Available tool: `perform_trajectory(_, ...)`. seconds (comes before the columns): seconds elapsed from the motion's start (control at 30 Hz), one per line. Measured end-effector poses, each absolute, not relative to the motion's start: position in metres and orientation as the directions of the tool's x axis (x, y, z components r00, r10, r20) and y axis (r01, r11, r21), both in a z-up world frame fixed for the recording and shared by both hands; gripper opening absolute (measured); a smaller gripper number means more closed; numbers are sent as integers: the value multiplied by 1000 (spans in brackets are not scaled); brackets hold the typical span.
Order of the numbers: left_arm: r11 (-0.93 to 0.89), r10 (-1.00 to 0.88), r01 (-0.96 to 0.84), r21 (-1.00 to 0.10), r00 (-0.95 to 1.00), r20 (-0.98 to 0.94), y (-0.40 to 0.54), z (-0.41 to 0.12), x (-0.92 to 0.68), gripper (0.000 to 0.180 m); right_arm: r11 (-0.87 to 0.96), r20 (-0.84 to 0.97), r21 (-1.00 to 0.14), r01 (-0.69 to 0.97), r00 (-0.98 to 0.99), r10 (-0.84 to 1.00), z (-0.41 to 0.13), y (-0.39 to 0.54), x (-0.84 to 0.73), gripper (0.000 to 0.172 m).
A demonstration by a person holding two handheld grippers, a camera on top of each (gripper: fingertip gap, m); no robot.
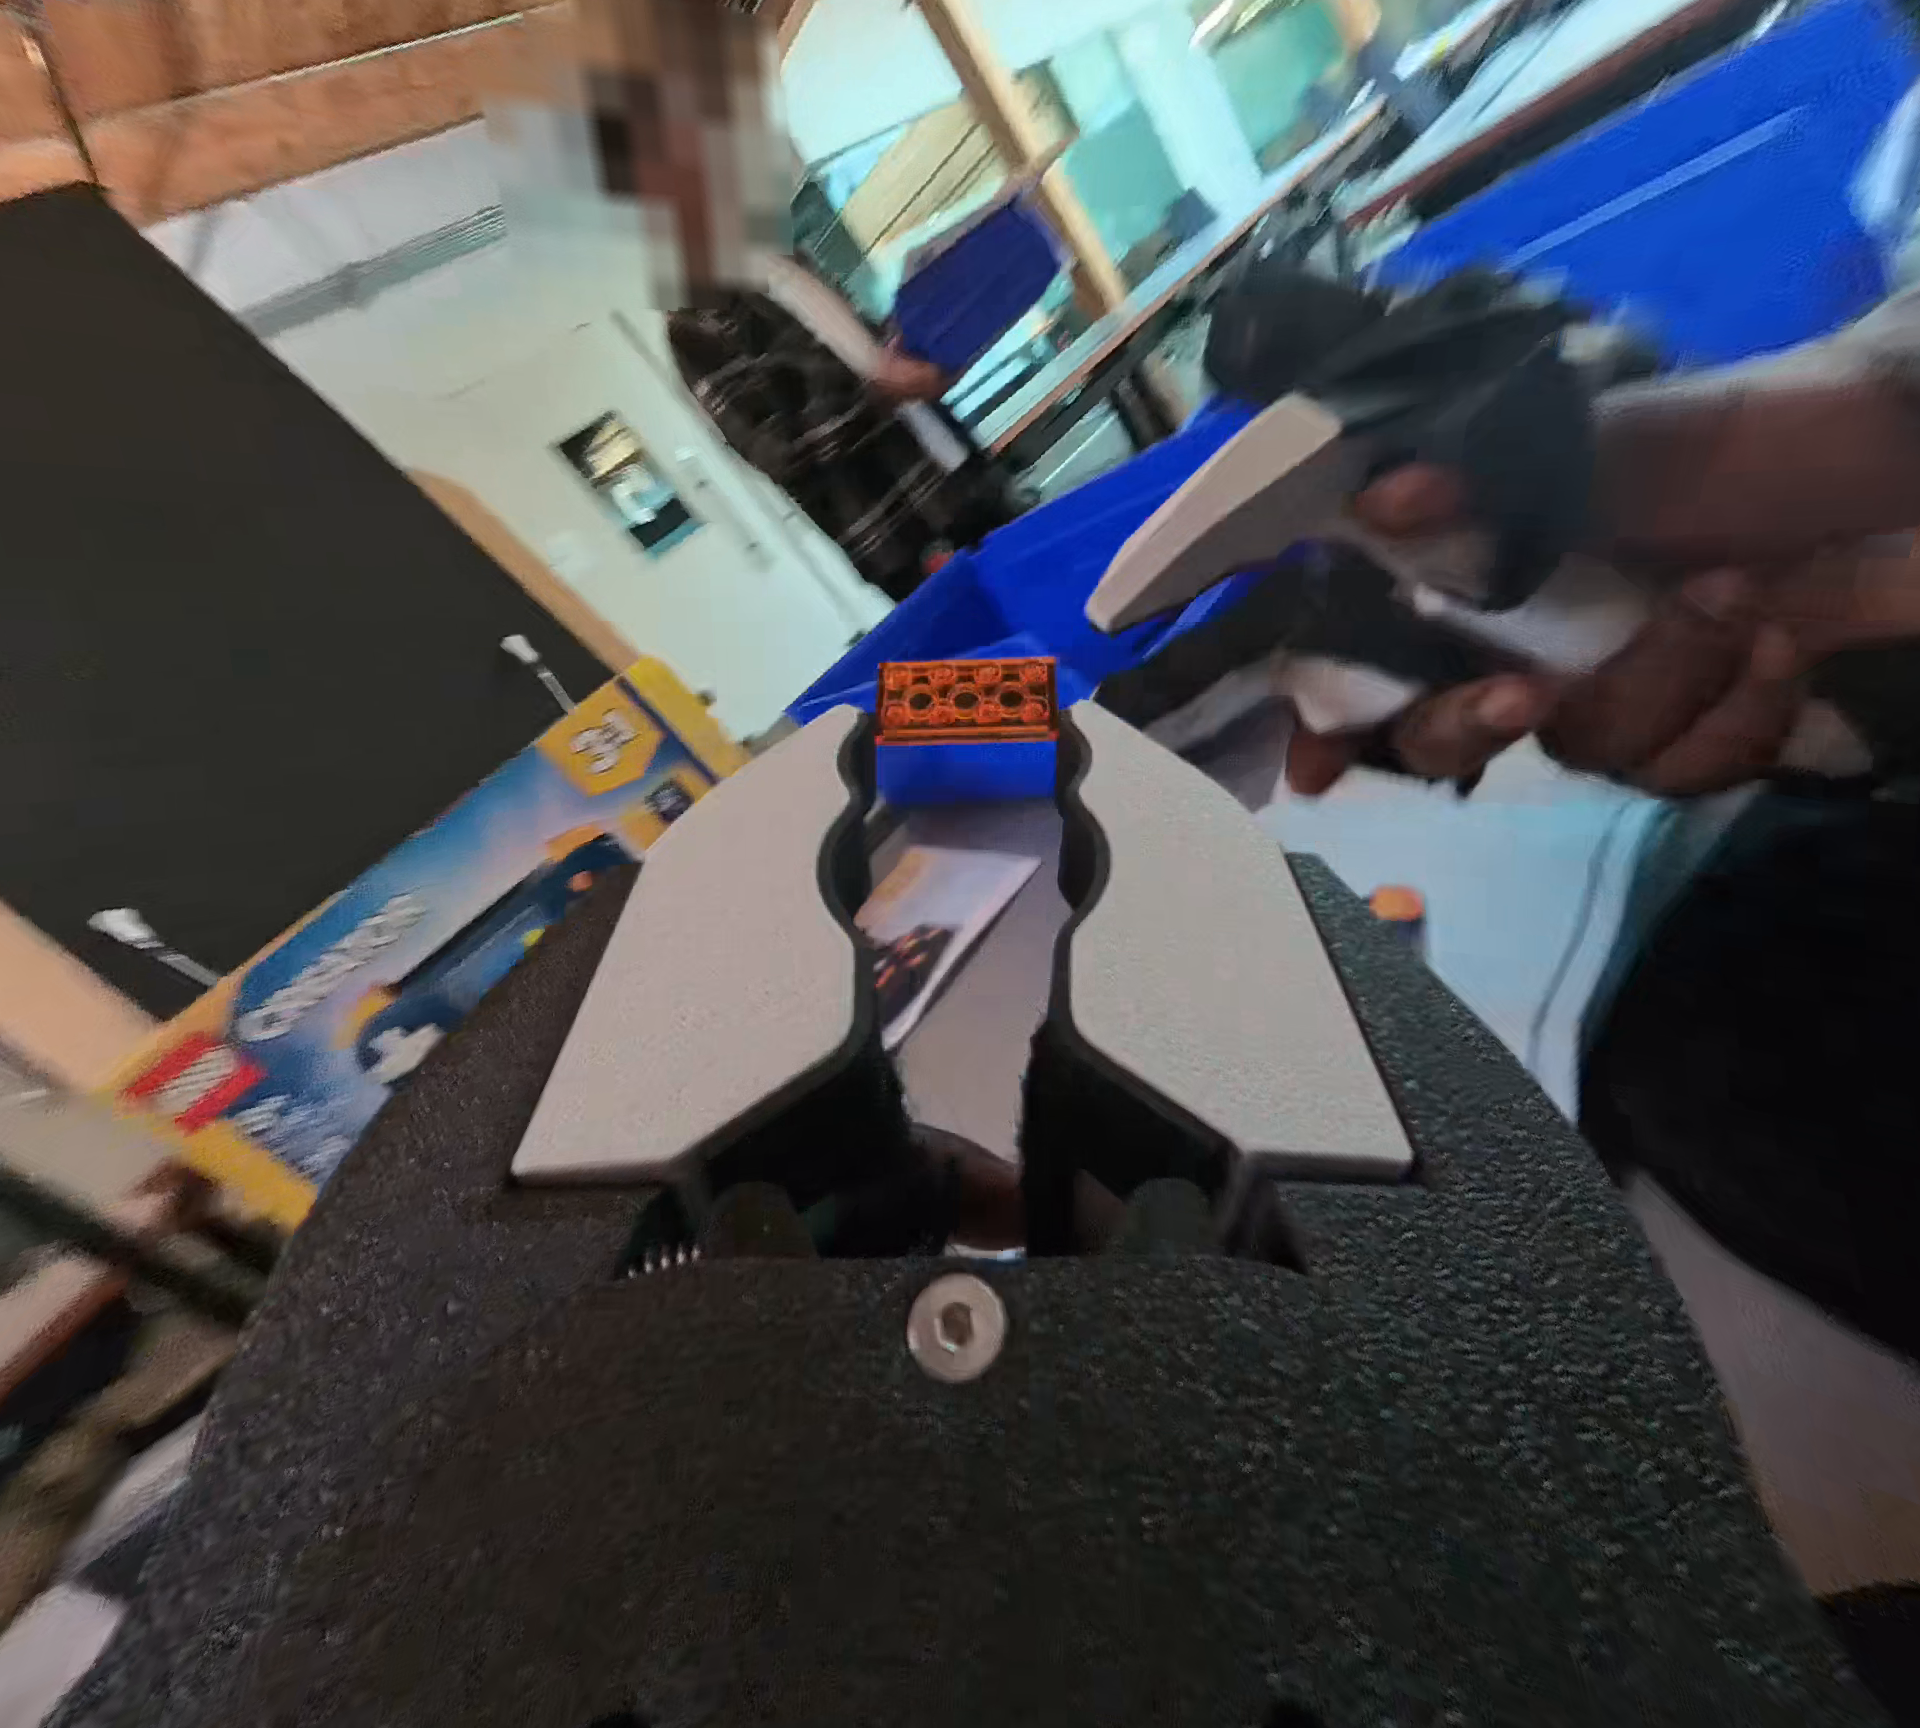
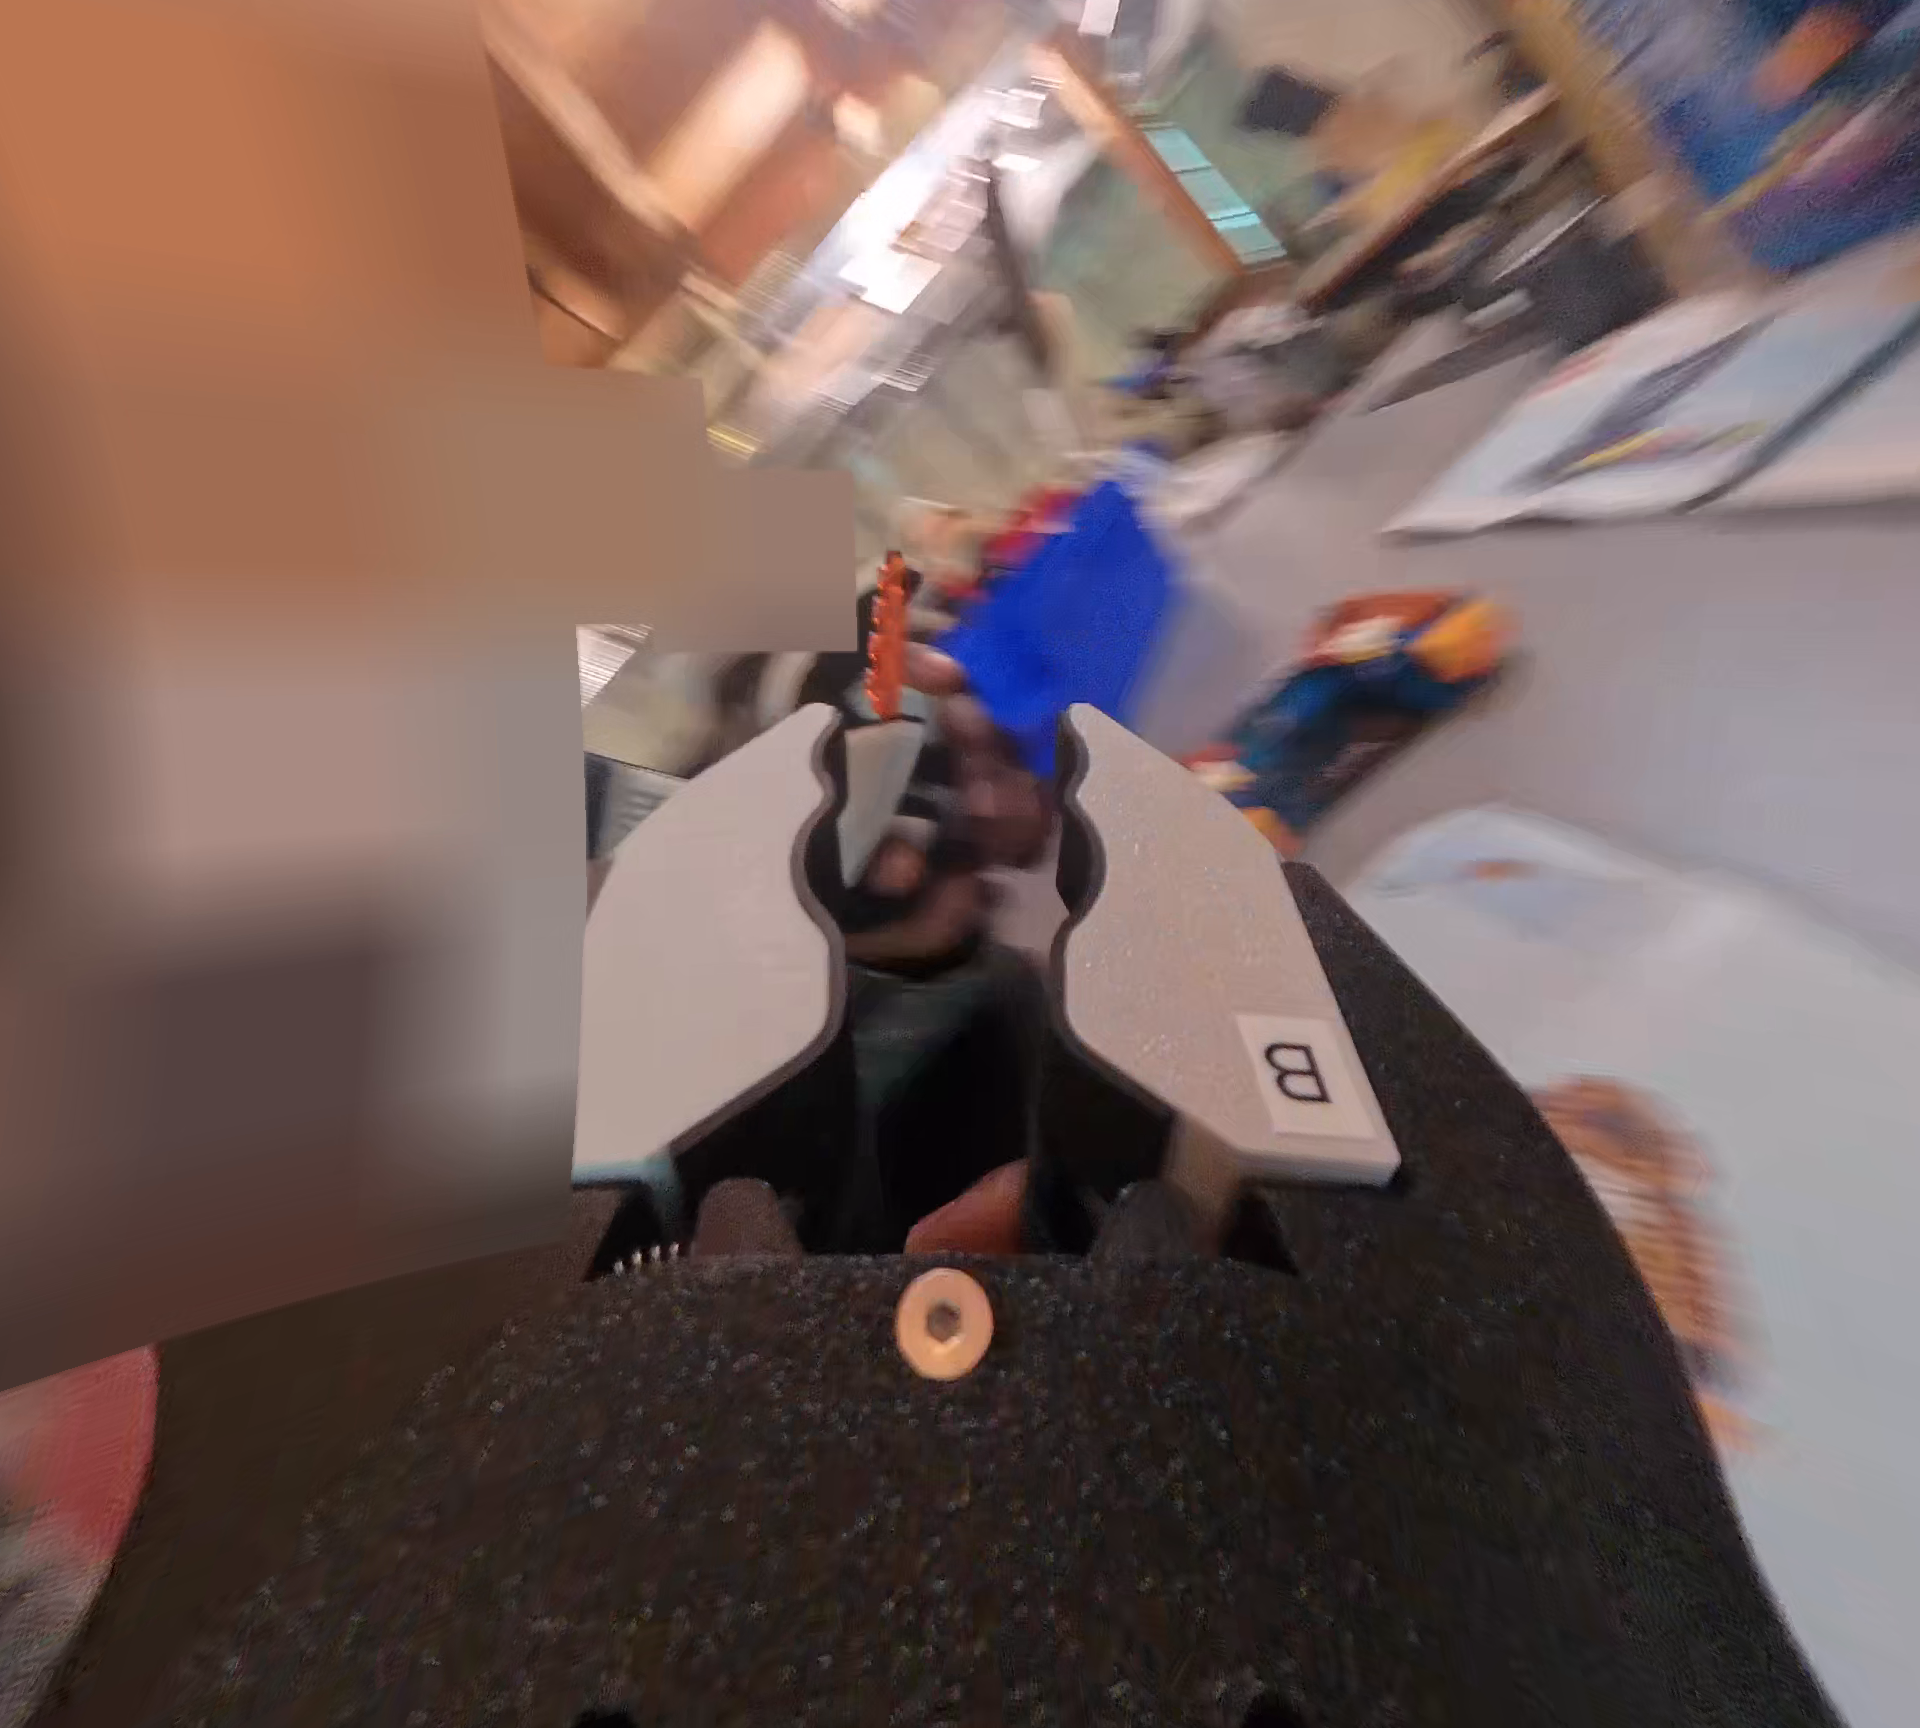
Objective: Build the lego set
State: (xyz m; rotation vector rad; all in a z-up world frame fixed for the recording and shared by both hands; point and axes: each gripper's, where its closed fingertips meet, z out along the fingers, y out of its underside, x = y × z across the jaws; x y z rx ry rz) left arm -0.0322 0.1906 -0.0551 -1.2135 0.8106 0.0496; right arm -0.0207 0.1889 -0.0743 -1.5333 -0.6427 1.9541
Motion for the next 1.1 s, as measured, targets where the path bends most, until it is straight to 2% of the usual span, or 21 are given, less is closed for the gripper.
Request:
perform_trajectory(0.03, 373, -330, -499, -782, 717, -614, 193, -59, -34, 32, -575, -576, -807, -134, -33, 817, -78, 192, -20, 40)
perform_trajectory(0.1, 352, -249, -613, -707, 667, -702, 197, -66, -34, 32, -300, -315, -948, -102, 192, 929, -74, 196, -18, 36)
perform_trajectory(0.17, 325, -169, -729, -603, 583, -795, 202, -72, -34, 32, -72, -68, -997, 0, 340, 938, -72, 196, -19, 29)
perform_trajectory(0.23, 289, -118, -800, -526, 515, -849, 205, -77, -33, 32, 58, 106, -989, 139, 375, 921, -75, 191, -27, 28)
perform_trajectory(0.37, 267, -70, -847, -459, 458, -886, 206, -80, -30, 32, 98, 190, -969, 225, 436, 880, -80, 195, -34, 18)
perform_trajectory(0.6, 262, -44, -866, -426, 430, -902, 205, -81, -26, 32, 132, 276, -939, 316, 469, 839, -87, 203, -31, 22)
perform_trajectory(0.63, 265, -48, -865, -426, 430, -902, 205, -81, -24, 32, 135, 274, -941, 311, 463, 843, -86, 202, -32, 17)
perform_trajectory(0.77, 268, -64, -862, -430, 430, -901, 205, -83, -24, 32, 141, 287, -933, 330, 450, 846, -88, 203, -31, 16)
perform_trajectory(0.83, 271, -115, -834, -481, 468, -876, 205, -86, -23, 32, 143, 283, -936, 323, 444, 850, -88, 206, -27, 16)
perform_trajectory(0.93, 205, -246, -699, -685, 641, -727, 210, -87, -40, 38, 104, 200, -967, 231, 440, 875, -79, 219, -8, 16)
perform_trajectory(1.03, 79, -359, -438, -896, 826, -435, 213, -89, -64, 38, -16, 4, -998, 53, 358, 934, -73, 226, 11, 16)
perform_trajectory(1.1, 30, -372, -233, -972, 900, -227, 214, -85, -79, 35, -102, -122, -991, -91, 253, 960, -69, 226, 21, 16)
